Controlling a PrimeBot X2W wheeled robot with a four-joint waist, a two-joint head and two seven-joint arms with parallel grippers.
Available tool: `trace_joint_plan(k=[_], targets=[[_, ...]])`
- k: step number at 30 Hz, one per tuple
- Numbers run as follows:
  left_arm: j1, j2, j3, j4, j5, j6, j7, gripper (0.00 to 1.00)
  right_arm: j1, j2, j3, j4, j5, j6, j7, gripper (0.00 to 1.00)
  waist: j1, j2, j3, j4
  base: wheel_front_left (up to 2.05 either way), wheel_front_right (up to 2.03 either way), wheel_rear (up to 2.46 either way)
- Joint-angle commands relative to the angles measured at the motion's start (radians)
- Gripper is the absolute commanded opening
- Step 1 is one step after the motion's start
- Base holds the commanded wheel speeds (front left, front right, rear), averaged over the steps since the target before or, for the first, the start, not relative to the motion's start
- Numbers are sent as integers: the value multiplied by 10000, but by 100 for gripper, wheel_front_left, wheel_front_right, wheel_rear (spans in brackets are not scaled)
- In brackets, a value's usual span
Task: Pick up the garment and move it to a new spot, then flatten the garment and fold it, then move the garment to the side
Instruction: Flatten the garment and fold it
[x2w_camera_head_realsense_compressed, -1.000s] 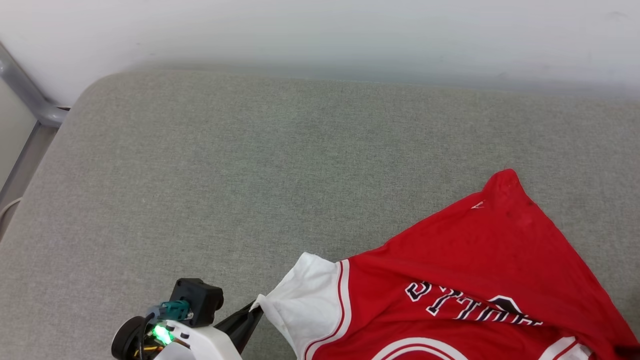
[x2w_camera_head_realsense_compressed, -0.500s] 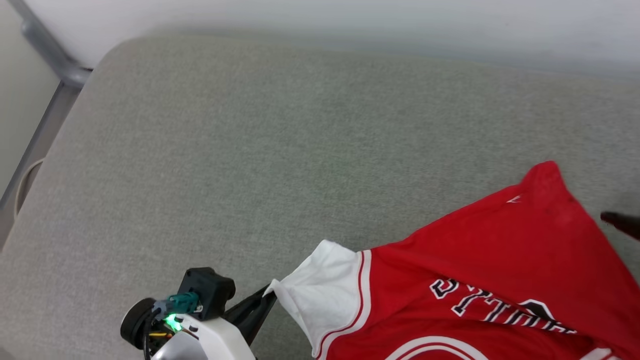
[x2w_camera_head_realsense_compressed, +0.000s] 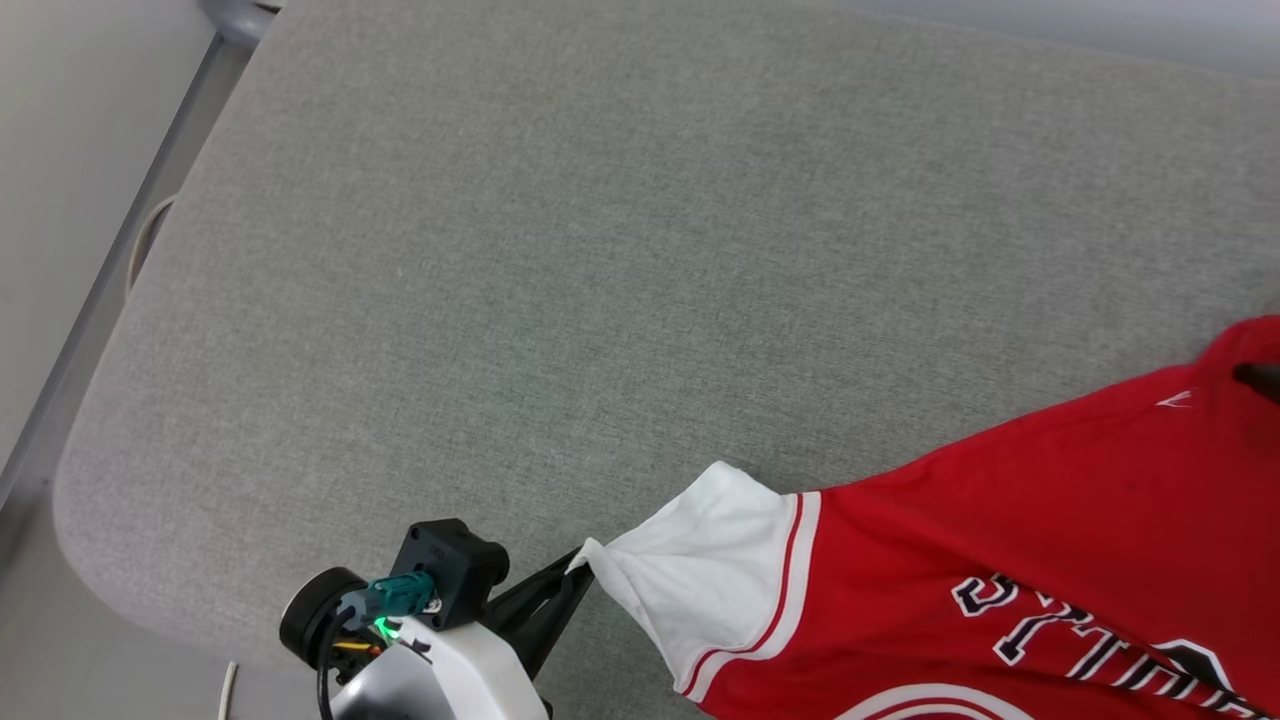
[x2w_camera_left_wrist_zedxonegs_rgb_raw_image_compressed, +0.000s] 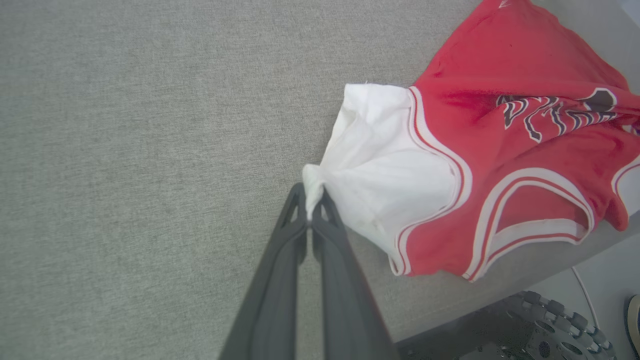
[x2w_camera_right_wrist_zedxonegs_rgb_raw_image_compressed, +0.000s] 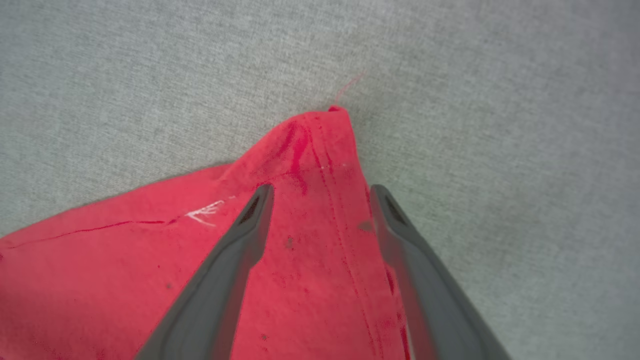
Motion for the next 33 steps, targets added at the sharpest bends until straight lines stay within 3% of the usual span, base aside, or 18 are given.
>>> trace_joint_plan(k=[1,17,18,19,21,33], targets=[[-141,-22,14,6,51,-42,-56,0,-158,-44,33,89,-73,-11,-61,100,-2,0,126,128,0,0,0],[-509,-347,-11,193,172,-159,-197,0,-268,-238,935,1295,-23,-8,-447,100,-2,0,688,413,0,0,0],[-530,-347,-4,204,161,-159,-200,0,-205,-225,1015,1351,31,-8,-393,96,-2,0,703,418,0,0,0],[-545,-348,4,213,158,-158,-204,0,-172,-227,1064,1375,80,-8,-401,41,-2,0,719,423,0,0,0],[-557,-357,17,237,141,-174,-206,0,-145,-255,1165,1393,143,-8,-520,0,-2,0,733,438,0,0,0],[-575,-205,284,354,66,3,-366,0,-784,-499,1436,1459,676,-10,-2413,0,-2,0,-63,2,0,0,0]])
